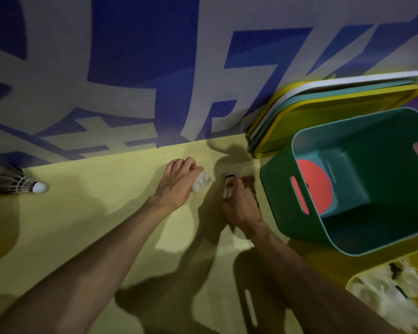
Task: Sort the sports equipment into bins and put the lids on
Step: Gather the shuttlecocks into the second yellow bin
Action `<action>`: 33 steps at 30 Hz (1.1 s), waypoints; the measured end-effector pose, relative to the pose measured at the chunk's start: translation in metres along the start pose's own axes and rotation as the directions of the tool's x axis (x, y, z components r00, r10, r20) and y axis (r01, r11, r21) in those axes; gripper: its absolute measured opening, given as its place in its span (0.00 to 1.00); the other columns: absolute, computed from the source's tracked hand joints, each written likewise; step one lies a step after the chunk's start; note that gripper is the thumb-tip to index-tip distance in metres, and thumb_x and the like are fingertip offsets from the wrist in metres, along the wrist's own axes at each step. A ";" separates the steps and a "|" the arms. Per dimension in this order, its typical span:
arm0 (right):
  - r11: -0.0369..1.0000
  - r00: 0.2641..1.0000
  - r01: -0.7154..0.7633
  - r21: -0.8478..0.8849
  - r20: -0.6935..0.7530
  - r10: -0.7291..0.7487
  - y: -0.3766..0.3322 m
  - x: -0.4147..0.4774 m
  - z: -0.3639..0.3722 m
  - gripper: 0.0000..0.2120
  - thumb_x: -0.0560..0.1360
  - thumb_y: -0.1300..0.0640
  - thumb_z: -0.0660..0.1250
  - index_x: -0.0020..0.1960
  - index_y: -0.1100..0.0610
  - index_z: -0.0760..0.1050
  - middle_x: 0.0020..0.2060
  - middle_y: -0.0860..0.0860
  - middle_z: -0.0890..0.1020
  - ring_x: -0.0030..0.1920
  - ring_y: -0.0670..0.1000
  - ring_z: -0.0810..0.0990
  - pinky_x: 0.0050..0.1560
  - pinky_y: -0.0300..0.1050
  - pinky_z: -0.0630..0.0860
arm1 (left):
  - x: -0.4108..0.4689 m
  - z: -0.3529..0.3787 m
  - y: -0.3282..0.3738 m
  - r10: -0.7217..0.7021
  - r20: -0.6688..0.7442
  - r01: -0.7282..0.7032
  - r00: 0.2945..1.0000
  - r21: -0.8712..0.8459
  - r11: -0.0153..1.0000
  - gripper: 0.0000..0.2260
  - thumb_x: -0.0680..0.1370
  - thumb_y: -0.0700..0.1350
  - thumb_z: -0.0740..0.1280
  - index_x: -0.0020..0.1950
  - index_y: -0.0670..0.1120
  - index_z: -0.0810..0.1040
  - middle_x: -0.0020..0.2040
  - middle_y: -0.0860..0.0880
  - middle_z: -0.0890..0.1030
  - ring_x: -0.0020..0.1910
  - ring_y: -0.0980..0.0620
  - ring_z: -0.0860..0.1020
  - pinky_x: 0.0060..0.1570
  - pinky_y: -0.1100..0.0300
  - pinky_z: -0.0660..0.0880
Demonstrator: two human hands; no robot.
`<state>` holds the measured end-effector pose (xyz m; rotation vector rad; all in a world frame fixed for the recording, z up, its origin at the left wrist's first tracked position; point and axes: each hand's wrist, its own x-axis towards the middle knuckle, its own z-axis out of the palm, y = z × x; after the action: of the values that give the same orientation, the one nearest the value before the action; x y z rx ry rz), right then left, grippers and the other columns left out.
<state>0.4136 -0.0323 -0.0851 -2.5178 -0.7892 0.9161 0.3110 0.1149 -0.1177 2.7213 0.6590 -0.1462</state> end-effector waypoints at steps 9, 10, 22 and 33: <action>0.993 0.998 0.030 0.114 0.058 -0.037 0.003 -0.054 -0.025 0.20 0.73 0.59 0.68 0.64 0.58 0.71 0.61 0.56 0.70 0.61 0.55 0.72 0.64 0.45 0.68 | -0.070 -0.008 0.021 -0.245 0.045 0.247 0.968 -0.327 0.912 0.21 0.75 0.47 0.70 0.66 0.46 0.72 0.62 0.47 0.72 0.61 0.47 0.70 0.60 0.56 0.65; 0.991 0.996 0.068 0.119 0.052 -0.074 0.002 -0.060 -0.031 0.19 0.73 0.57 0.68 0.63 0.58 0.72 0.60 0.57 0.72 0.60 0.55 0.73 0.62 0.44 0.68 | -0.083 -0.015 0.026 -0.284 0.013 0.263 0.959 -0.423 0.867 0.20 0.74 0.45 0.71 0.65 0.45 0.73 0.59 0.47 0.74 0.59 0.47 0.72 0.58 0.56 0.67; 0.828 0.945 0.327 0.455 -0.140 -0.296 -0.002 -0.157 -0.101 0.12 0.74 0.56 0.69 0.57 0.55 0.77 0.47 0.48 0.79 0.46 0.47 0.77 0.46 0.35 0.72 | -0.164 -0.098 0.139 -0.491 -0.160 0.162 0.857 -0.819 0.550 0.17 0.73 0.51 0.72 0.60 0.50 0.74 0.49 0.52 0.82 0.44 0.51 0.83 0.49 0.55 0.78; 0.600 0.910 0.369 0.710 -0.407 -0.077 0.113 -0.222 -0.180 0.09 0.70 0.52 0.70 0.50 0.50 0.81 0.46 0.47 0.83 0.48 0.49 0.80 0.48 0.49 0.77 | -0.173 -0.115 0.281 -0.200 -0.131 0.025 0.971 -0.775 0.631 0.15 0.72 0.47 0.74 0.56 0.51 0.76 0.49 0.44 0.82 0.47 0.45 0.81 0.46 0.56 0.80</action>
<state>0.4366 -0.2785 0.0973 -1.6660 -0.4342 0.5286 0.2896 -0.1542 0.1049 1.8565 0.7326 0.3336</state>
